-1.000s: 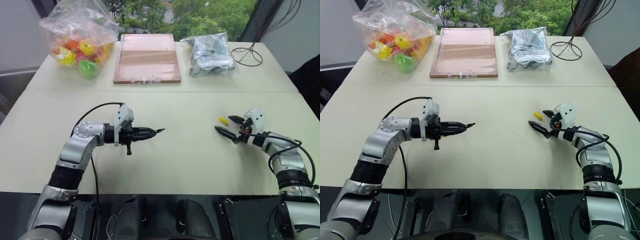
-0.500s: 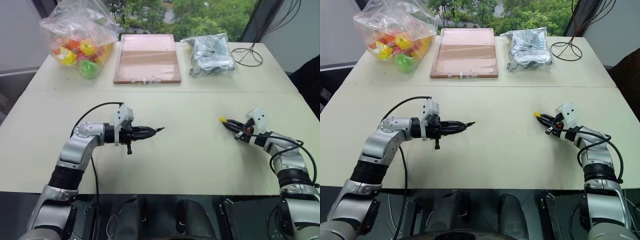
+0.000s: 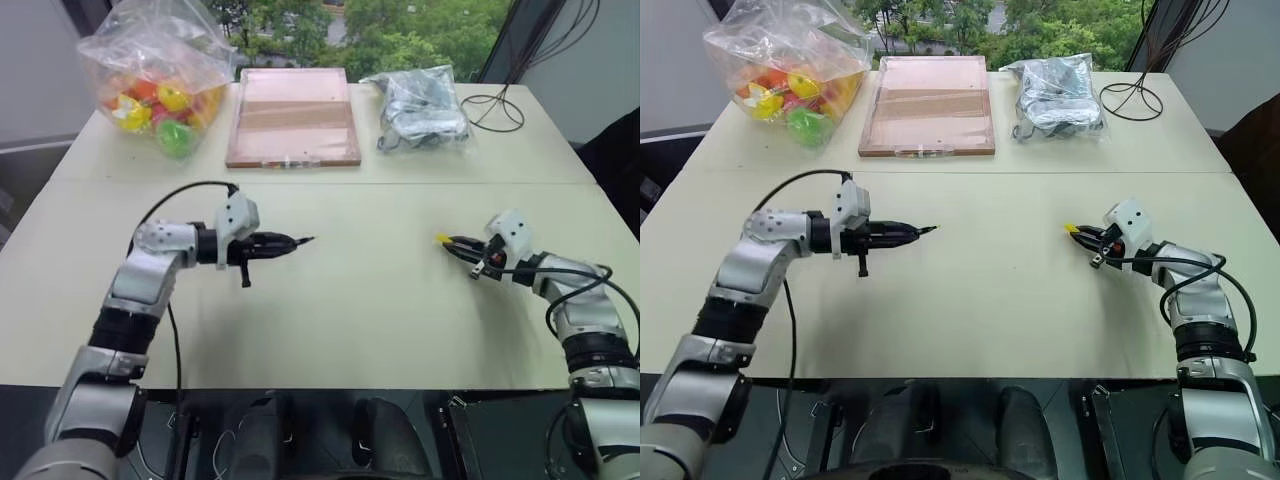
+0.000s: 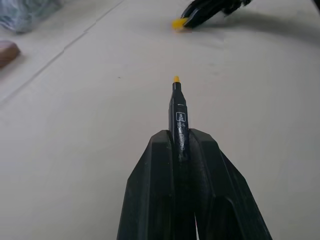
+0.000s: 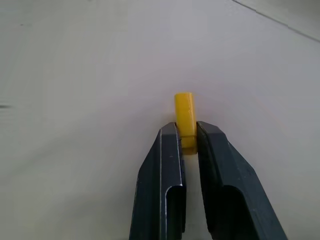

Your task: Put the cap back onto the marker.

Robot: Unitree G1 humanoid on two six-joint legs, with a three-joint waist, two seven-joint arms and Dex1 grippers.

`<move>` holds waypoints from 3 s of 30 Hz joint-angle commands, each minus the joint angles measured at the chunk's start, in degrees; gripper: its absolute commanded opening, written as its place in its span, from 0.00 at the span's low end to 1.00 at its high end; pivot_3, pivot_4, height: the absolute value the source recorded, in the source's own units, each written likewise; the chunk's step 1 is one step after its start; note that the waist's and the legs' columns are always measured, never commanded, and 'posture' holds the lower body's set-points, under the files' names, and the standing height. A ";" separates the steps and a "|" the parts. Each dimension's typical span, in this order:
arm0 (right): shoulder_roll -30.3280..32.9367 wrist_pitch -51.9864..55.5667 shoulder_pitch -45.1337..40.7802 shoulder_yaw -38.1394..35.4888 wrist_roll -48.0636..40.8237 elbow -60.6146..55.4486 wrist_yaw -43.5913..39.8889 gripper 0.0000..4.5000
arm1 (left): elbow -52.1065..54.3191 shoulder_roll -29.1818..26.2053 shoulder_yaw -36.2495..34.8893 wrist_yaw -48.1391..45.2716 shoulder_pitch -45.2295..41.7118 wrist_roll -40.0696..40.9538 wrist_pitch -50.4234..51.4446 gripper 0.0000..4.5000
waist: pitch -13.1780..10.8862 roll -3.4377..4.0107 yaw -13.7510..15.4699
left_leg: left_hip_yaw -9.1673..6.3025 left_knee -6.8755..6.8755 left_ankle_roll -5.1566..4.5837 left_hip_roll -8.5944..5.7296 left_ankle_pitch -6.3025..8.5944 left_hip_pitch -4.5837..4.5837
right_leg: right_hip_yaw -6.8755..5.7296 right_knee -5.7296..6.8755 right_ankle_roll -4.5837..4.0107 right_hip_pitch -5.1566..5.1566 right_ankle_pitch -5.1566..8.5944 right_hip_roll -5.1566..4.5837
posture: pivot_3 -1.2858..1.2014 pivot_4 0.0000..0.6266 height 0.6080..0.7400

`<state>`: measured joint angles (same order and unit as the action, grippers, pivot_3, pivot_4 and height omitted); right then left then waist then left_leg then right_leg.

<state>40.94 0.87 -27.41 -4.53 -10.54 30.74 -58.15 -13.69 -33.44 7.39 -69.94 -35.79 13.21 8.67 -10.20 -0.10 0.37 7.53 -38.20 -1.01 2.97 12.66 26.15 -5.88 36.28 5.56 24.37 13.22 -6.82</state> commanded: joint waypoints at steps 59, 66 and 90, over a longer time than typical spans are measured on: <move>0.21 17.30 1.24 11.46 -4.75 -42.94 -7.01 0.01 | -4.22 8.30 6.56 -4.34 -6.58 -5.02 -11.57 0.00 | -0.01 -0.01 0.34 | -0.04 -0.07 -0.19 0.00 0.11 0.16 | -0.01 0.02 0.00 0.12 0.00 0.00 | 0.52 0.24 1.00; 0.17 17.96 1.73 11.66 -4.95 -43.61 -6.42 0.01 | -3.80 8.44 6.57 -4.52 -6.54 -4.72 -11.11 0.00 | 0.00 -0.01 0.35 | -0.04 -0.07 -0.20 0.00 0.11 0.16 | -0.01 0.02 0.00 0.12 0.00 0.00 | 0.52 0.24 1.00; 0.24 16.37 1.14 11.75 -4.30 -40.92 -6.08 0.01 | -0.49 6.43 6.59 -4.86 -4.80 -3.41 -8.63 0.00 | -0.01 -0.01 0.35 | -0.04 -0.07 -0.21 0.00 0.12 0.16 | -0.01 0.02 0.00 0.12 0.00 0.00 | 0.52 0.24 1.00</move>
<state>41.33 18.26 -25.18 7.78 -14.62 -9.64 -64.45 -16.62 -27.27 14.35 -74.82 -40.49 8.69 -0.20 -10.21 -0.11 0.73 7.49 -38.27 -1.22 2.97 12.78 26.31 -5.89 36.30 5.56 24.49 13.21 -6.82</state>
